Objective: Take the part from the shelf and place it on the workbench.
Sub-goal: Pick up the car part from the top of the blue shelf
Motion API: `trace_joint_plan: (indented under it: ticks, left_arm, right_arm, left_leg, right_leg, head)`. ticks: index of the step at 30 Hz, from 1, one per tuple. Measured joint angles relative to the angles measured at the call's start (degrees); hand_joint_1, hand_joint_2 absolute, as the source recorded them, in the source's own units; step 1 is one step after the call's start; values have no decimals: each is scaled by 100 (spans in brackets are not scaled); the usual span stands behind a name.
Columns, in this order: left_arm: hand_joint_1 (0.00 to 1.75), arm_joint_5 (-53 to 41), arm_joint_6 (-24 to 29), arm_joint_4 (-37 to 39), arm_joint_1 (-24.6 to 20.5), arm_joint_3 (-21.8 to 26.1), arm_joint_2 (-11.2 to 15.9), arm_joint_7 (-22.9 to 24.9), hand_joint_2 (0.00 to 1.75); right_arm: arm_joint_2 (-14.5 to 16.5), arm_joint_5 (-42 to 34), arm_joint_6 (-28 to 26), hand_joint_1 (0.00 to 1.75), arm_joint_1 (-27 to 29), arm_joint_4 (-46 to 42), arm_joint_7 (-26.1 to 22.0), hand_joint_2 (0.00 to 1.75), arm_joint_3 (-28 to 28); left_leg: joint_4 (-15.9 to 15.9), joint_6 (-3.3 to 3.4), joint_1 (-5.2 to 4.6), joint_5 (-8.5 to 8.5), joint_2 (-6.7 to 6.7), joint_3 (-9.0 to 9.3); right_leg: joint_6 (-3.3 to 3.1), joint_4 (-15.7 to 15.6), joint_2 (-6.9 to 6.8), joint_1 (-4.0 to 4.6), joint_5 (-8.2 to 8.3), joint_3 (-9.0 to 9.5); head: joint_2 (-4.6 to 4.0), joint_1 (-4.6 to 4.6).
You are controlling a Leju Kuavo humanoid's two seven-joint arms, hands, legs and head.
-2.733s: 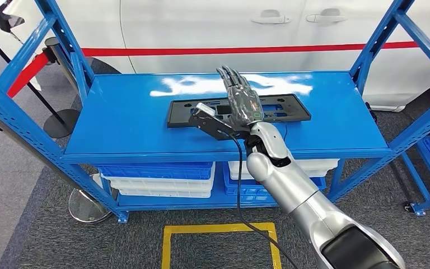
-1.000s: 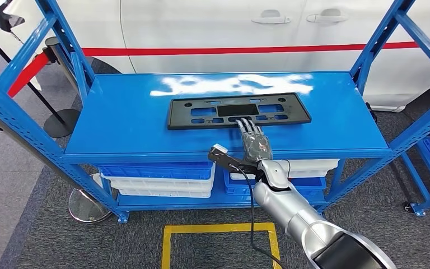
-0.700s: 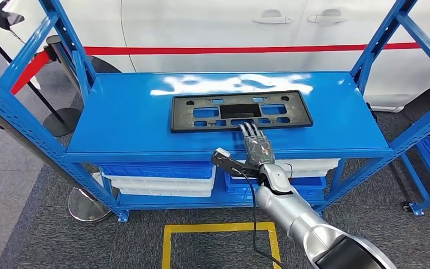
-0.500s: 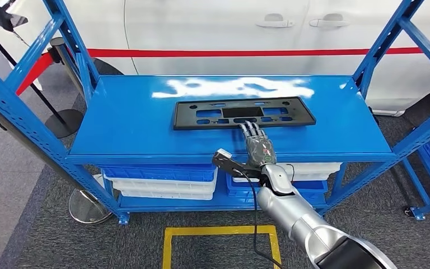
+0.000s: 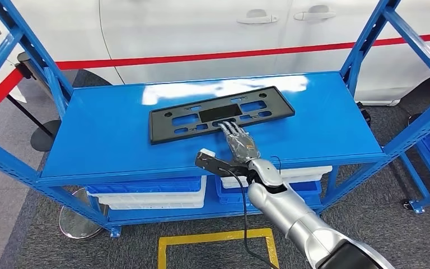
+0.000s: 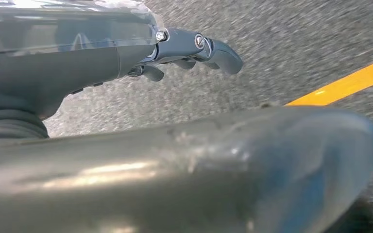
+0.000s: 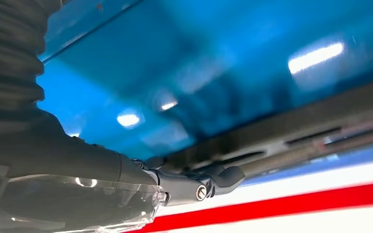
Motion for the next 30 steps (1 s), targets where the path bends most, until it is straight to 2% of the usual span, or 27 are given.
trace_joint_plan:
  ticks: [1,2,4,5,6,8,9,10,12,13,18,24,30]
  left_arm:
    - [0,8,-1,0,12,10,-1,11,0]
    - [0,16,-1,0,29,19,-1,26,0]
    - [0,25,-1,0,60,29,0,51,0]
    - [0,25,-2,0,70,29,0,61,0]
    - [0,22,-4,0,71,29,-1,67,0]
    - [0,5,-9,0,74,29,-2,77,0]
    - [0,-5,-11,0,80,29,-7,79,0]
    - [0,-13,-12,0,88,29,-10,80,0]
    - [0,-18,-14,0,98,31,-18,80,0]
    - [0,-16,-14,0,99,31,-18,79,0]
    - [0,45,-1,0,104,55,-31,44,0]
    - [0,77,-3,0,101,119,-34,37,0]
    - [0,52,-48,0,77,123,-36,5,0]
  right_arm:
    - [-33,-35,2,0,-123,-96,15,175,-19]
    - [-68,-63,-10,0,-294,-183,26,175,-41]
    - [-145,-93,-31,0,-654,-310,40,175,-77]
    - [-176,-106,-36,0,-767,-355,46,175,-82]
    - [-201,-118,-39,0,-837,-387,54,175,-83]
    - [-230,-154,-25,0,-896,-431,64,175,-87]
    - [-245,-185,9,0,-922,-448,62,175,-90]
    - [-261,-224,61,0,-960,-467,58,175,-93]
    - [-296,-305,177,0,-1068,-505,51,175,-97]
    - [-313,-352,246,0,-1120,-530,53,175,-98]
    - [-434,-668,685,0,-1402,-848,185,175,-97]
    - [-494,-729,743,0,-1507,-1035,278,175,-84]
    - [-325,-375,383,0,-1347,-567,316,175,45]
  left_leg:
    - [96,-14,8,11,0,-115]
    - [-19,-23,16,156,1,-120]
    - [-717,-24,37,663,9,122]
    - [-1050,-4,32,819,13,242]
    - [-1264,30,23,903,14,317]
    - [-1361,129,-2,949,4,339]
    - [-1372,152,-1,1016,-3,346]
    - [-1389,163,-3,1075,-10,353]
    - [-1415,155,-11,1111,-22,364]
    - [-1417,161,-16,1113,-30,366]
    - [-1418,200,-23,1090,-50,375]
    - [-1418,248,-29,1053,-53,396]
    - [-1424,248,-29,1016,-59,430]
  right_leg:
    - [3,14,5,-5,-4,-7]
    - [14,31,10,-13,-12,-3]
    - [55,66,5,-25,-38,37]
    - [84,82,-7,-20,-46,60]
    - [119,89,-24,-14,-50,74]
    - [191,89,-55,-2,-49,89]
    - [179,81,-65,0,-42,93]
    - [133,74,-70,1,-36,98]
    - [22,51,-75,3,-17,107]
    - [2,38,-77,4,-15,116]
    - [5,-11,-86,2,-15,156]
    - [63,-33,-94,0,-49,188]
    - [192,-36,-102,-6,-93,220]
  head:
    - [0,-1]
    - [0,-2]
    - [0,-2]
    - [0,0]
    - [0,1]
    - [0,5]
    - [0,8]
    - [0,9]
    - [0,10]
    - [0,9]
    - [0,10]
    - [0,11]
    - [0,10]
